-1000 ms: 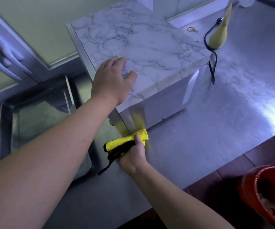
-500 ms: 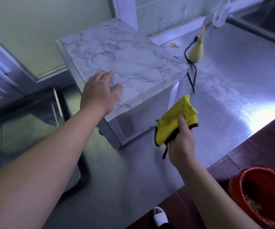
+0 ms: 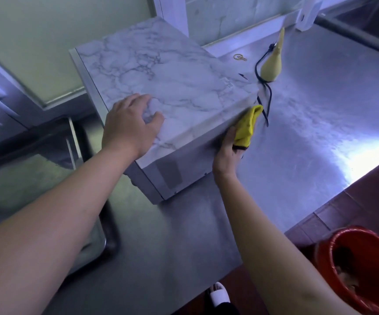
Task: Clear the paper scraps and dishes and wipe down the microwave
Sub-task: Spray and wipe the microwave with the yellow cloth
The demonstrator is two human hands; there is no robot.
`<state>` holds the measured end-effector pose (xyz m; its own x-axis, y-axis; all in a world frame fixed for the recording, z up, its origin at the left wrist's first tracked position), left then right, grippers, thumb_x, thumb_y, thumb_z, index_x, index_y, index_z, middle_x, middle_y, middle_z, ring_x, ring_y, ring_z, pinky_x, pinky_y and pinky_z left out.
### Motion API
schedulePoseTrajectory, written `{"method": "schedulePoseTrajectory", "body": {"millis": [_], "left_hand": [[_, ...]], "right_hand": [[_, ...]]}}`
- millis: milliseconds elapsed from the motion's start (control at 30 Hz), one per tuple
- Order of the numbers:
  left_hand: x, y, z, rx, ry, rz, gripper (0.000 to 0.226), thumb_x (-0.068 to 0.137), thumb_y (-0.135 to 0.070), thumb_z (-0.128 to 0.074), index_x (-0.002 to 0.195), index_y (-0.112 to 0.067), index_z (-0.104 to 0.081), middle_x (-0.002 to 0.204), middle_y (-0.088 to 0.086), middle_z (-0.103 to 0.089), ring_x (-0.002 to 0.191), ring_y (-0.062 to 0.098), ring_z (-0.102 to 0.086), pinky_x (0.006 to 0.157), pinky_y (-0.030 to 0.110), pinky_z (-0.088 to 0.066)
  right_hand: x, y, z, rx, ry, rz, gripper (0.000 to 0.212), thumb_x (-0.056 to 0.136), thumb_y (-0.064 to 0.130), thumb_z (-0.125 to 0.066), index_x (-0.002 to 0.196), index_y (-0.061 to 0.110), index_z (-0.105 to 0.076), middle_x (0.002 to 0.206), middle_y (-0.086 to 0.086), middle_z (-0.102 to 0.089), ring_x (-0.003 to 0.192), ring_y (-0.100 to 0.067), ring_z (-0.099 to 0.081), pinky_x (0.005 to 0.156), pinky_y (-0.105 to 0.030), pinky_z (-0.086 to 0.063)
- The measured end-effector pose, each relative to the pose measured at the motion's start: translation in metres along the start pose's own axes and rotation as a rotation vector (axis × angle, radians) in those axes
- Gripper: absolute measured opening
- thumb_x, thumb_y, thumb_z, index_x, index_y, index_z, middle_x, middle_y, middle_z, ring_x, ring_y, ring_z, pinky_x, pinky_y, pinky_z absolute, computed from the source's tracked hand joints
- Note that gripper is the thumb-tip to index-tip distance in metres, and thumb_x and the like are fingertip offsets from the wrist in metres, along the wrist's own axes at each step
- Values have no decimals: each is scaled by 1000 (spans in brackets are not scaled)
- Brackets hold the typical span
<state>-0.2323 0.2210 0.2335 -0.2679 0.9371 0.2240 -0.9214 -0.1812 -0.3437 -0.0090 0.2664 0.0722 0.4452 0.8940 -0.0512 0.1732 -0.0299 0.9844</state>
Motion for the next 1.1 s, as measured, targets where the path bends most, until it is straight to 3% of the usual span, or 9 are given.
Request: {"method": "schedulePoseTrajectory", "body": {"millis": [100,200,433,633,767,867,900,1000,1100], "left_hand": [[0,-1,1,-9,-1,3,50,94,-44,-50,141,-25,-52,151,0,-44,139,24,-35,115,35,-25],[0,1,1,-22,1,14,51,93,-46,-48,140,-27,-52,151,-2,-44,139,23,-35,116,35,-25],[-1,1,0,-27,4,14,54,93,-46,-47,142,-25,-50,152,0,-43,140,23,-34,117,34,-24],[0,2,-1,-25,-5,12,52,94,-44,-49,142,-24,-51,151,-1,-44,139,23,-35,115,34,-25],[2,3,0,-26,-2,19,55,90,-48,-46,140,-26,-52,150,-4,-45,138,22,-36,115,35,-26],[2,3,0,-38,1,23,54,90,-48,-46,140,-27,-52,150,-4,-45,138,21,-35,116,35,-26],[2,3,0,-40,2,25,54,91,-48,-46,140,-27,-52,150,-5,-45,138,20,-35,116,36,-26],[1,2,0,-36,5,25,53,91,-48,-46,140,-28,-52,150,-6,-45,138,20,-35,116,36,-26],[1,2,0,-37,1,25,52,92,-48,-47,140,-28,-52,150,-5,-46,137,20,-36,116,36,-27]], "right_hand": [[-19,-60,9,93,66,-599,71,94,67,-47,152,28,-37,148,10,-42,133,-17,-44,90,-39,-41],[-14,-52,21,130,94,-713,66,97,66,-40,152,29,-36,139,7,-46,113,-17,-44,70,-37,-37],[-32,82,3,27,171,463,55,101,47,-49,153,43,-29,166,3,-18,153,-10,-15,124,-37,-14],[-57,55,-23,-424,101,634,66,98,46,-46,156,22,-25,164,-21,-15,153,-34,-4,121,-55,1],[-31,-23,0,-120,-4,-41,80,90,64,-48,157,27,-26,163,2,-26,149,-15,-25,119,-43,-28],[-31,-59,8,145,76,-682,66,94,68,-44,143,24,-46,128,7,-59,102,-16,-60,57,-32,-58],[-27,-57,13,195,72,-728,57,98,63,-43,138,24,-49,124,6,-61,96,-16,-61,60,-29,-58],[-19,-31,23,181,44,-543,53,102,52,-44,145,22,-45,143,4,-52,131,-17,-50,99,-33,-43],[-45,41,6,159,130,84,61,101,41,-48,156,20,-31,157,18,-34,148,-5,-26,118,-26,-24]]}}
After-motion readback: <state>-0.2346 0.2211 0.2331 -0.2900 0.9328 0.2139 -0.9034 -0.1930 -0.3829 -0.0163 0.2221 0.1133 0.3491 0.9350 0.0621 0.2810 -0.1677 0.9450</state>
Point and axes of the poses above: each hand's wrist, its own x-axis towards the middle knuckle, its own z-axis out of the back of the hand, y = z × x, the point moved 6 cm from there along x, towards the middle knuckle
